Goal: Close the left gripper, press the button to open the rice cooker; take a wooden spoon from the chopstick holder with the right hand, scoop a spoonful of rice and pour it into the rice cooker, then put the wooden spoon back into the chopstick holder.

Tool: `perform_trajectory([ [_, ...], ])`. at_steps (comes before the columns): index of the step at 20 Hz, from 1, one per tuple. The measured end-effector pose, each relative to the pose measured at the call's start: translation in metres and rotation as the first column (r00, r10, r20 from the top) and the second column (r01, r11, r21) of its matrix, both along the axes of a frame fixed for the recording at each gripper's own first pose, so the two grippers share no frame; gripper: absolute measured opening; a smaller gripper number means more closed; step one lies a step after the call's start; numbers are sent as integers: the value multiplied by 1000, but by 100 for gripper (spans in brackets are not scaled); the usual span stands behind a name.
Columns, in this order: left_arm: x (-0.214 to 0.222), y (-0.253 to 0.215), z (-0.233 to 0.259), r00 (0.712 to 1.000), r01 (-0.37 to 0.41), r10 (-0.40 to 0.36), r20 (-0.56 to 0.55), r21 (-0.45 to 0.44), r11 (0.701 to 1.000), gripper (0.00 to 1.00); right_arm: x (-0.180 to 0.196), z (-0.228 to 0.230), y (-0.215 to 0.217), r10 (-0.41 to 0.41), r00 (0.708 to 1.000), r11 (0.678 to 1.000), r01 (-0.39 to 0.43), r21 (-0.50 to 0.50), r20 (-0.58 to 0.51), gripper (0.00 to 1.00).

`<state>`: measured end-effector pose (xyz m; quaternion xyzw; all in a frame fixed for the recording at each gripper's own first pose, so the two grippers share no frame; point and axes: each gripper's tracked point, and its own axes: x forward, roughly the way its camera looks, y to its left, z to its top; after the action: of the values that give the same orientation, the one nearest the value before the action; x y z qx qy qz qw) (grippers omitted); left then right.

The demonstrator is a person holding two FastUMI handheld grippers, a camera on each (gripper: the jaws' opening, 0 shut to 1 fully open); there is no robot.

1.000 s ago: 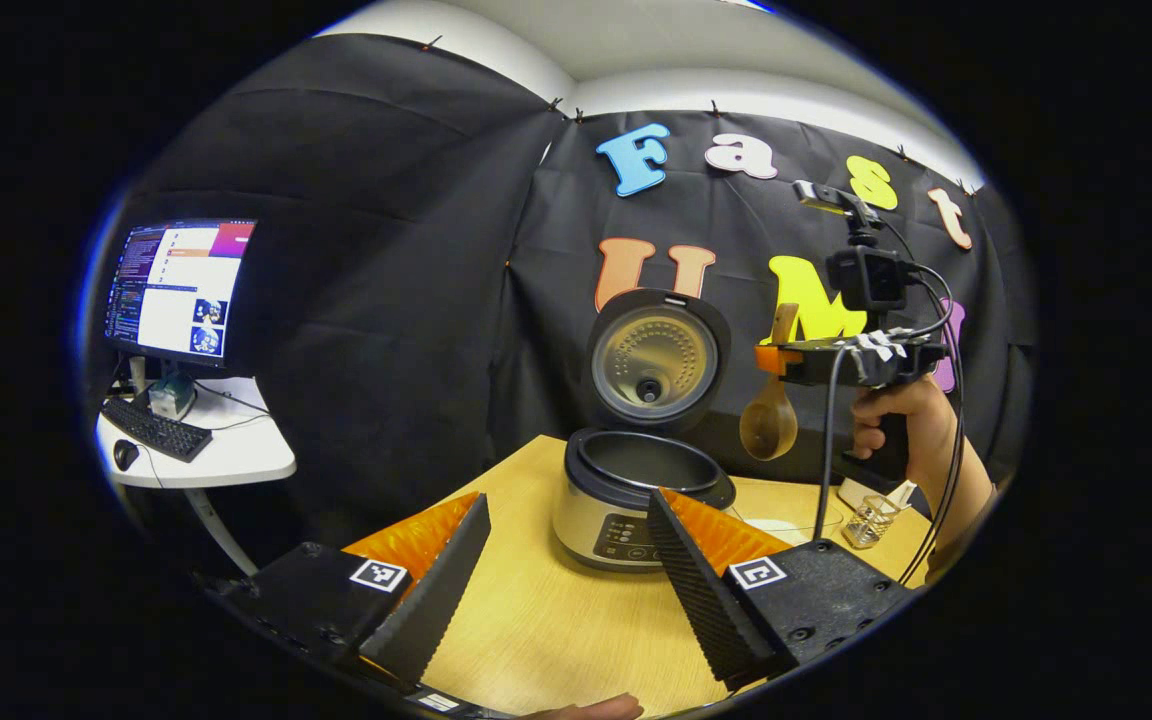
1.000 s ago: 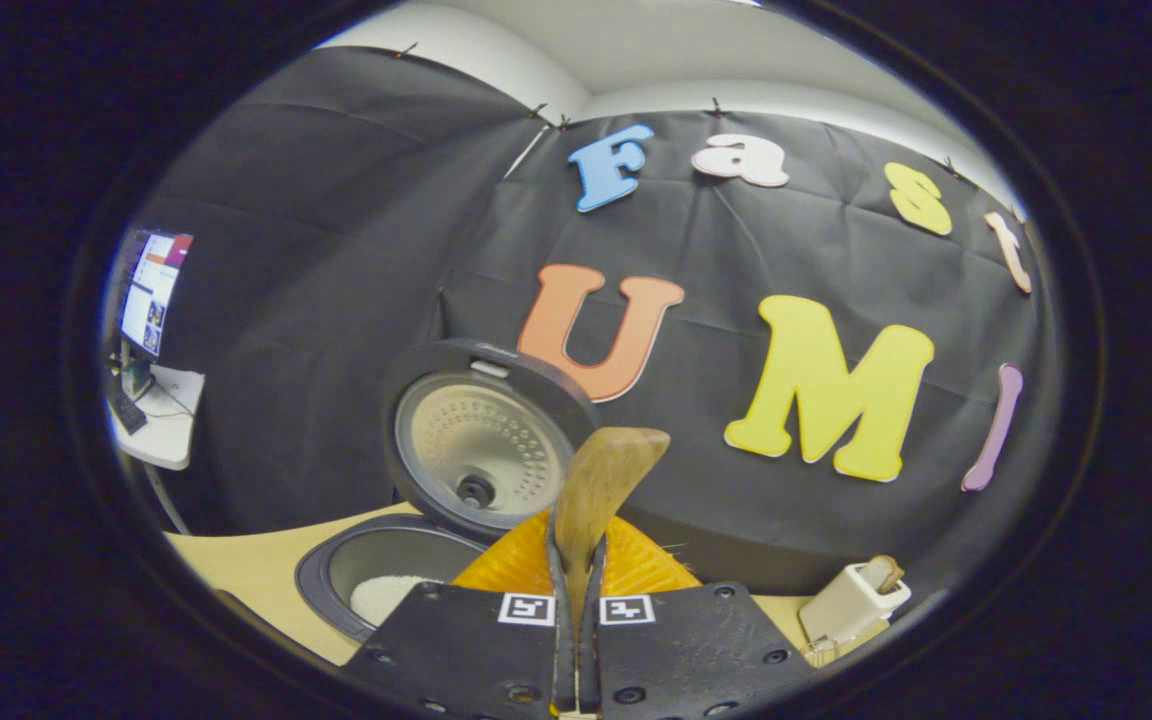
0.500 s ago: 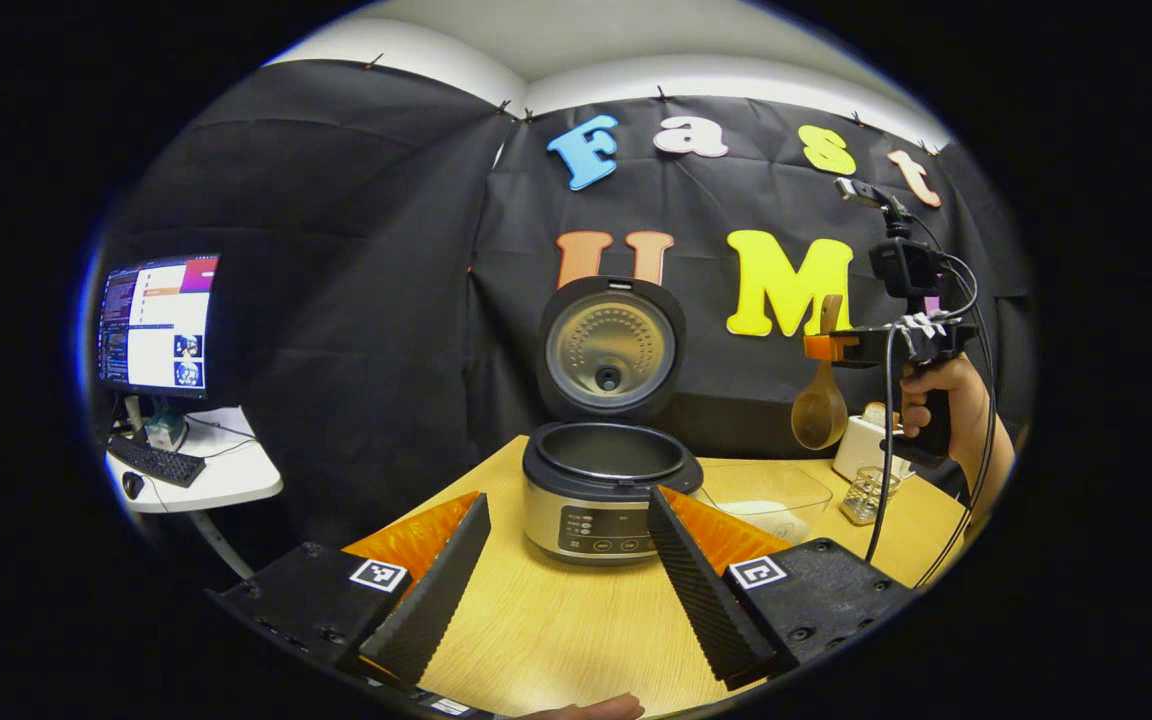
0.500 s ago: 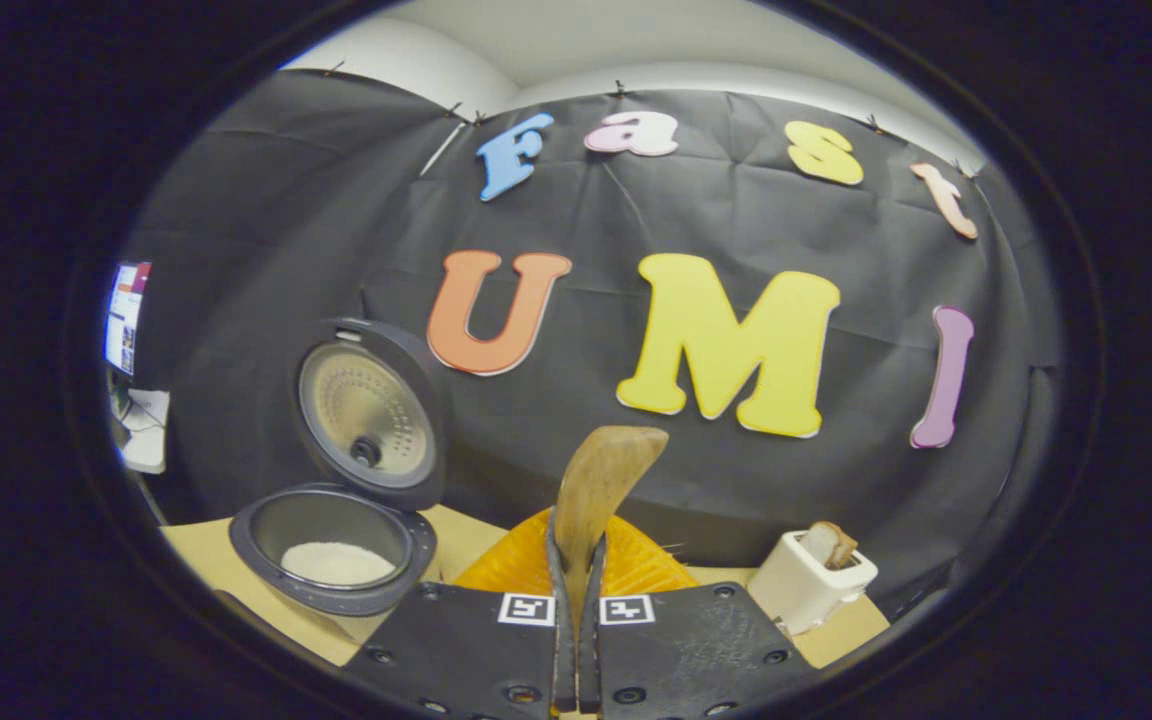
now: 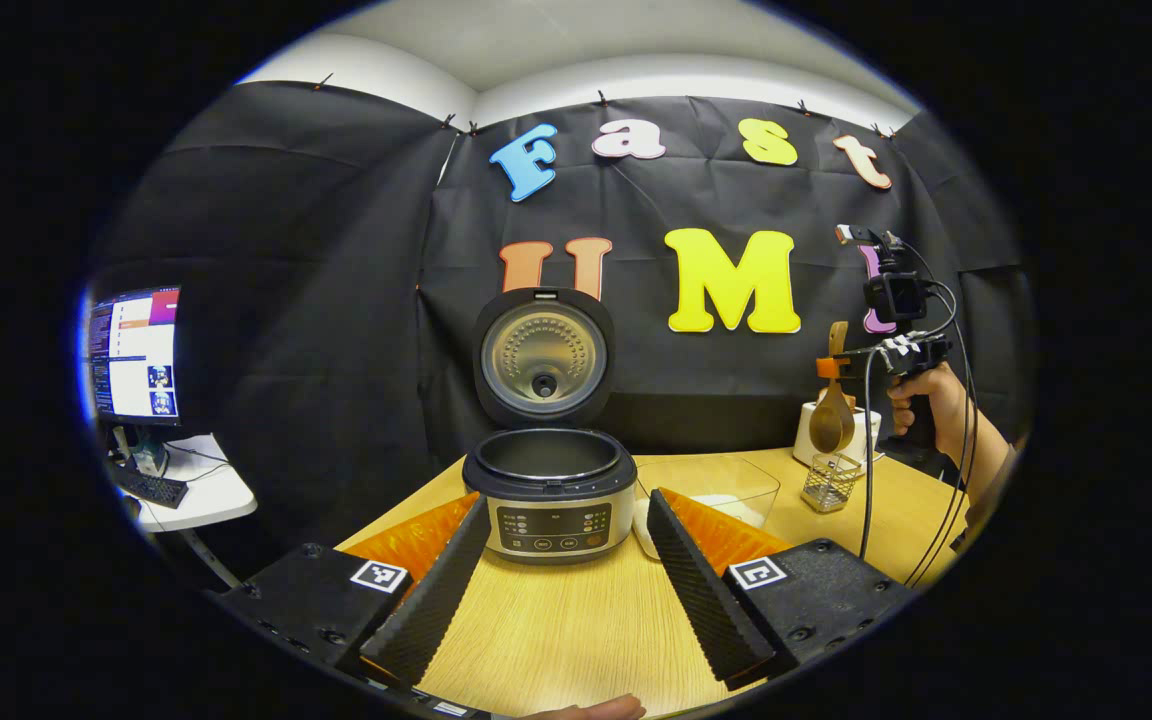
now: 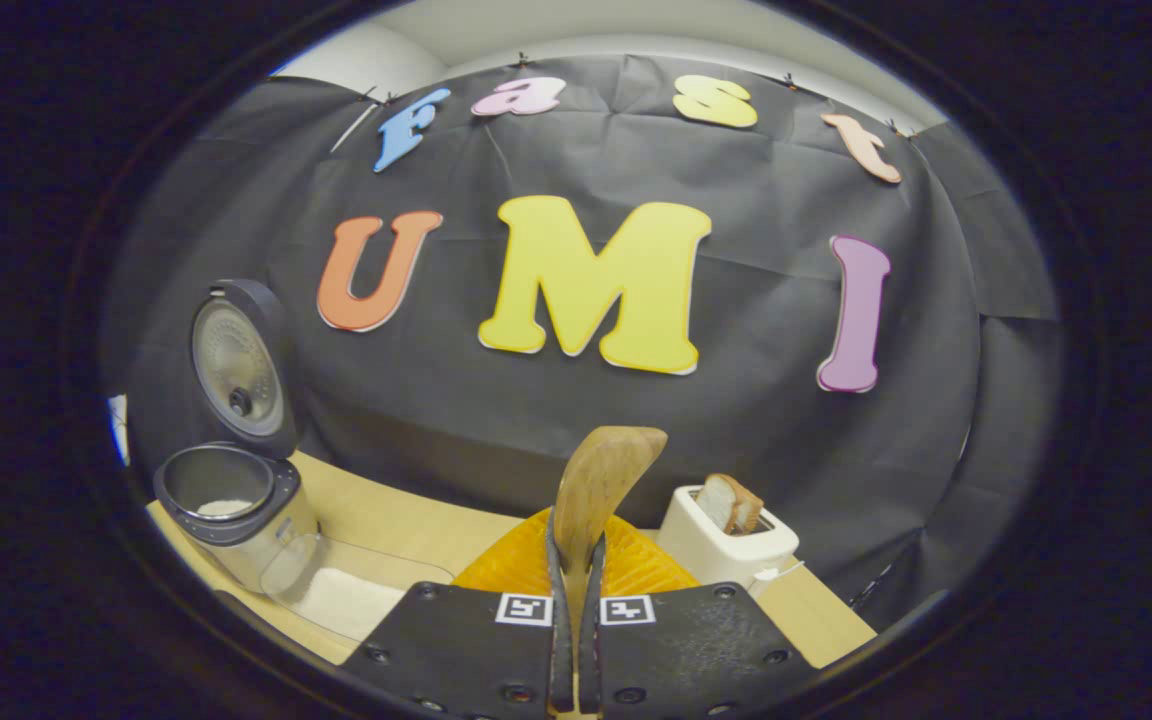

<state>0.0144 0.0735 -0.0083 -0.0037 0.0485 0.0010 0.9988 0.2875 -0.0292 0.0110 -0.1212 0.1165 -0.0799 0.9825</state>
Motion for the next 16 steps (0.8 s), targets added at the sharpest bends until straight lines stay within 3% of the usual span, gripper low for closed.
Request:
perform_trajectory([
  [2,1,0,-1,1000,-7,7,0,7,1000,100,2,-8,-29,-48,999,999,48,-1,-10,2],
  [3,0,1,-2,1000,-11,11,-3,8,1000,94,2,-11,-41,-70,997,998,70,-1,-13,3],
  [4,2,0,-4,1000,-11,11,-7,9,1000,100,3,-16,-51,-85,996,996,85,2,-18,2],
  [6,4,-1,-8,1000,-12,12,-18,15,1000,100,6,-26,-63,-98,995,995,98,20,-36,3],
  [11,6,-9,-12,1000,1,0,-30,32,999,100,12,-36,-68,-77,995,993,82,86,-59,3],
  [16,7,-8,-16,999,2,-1,-39,35,999,100,18,-36,-64,-75,995,996,78,46,-60,6],
])
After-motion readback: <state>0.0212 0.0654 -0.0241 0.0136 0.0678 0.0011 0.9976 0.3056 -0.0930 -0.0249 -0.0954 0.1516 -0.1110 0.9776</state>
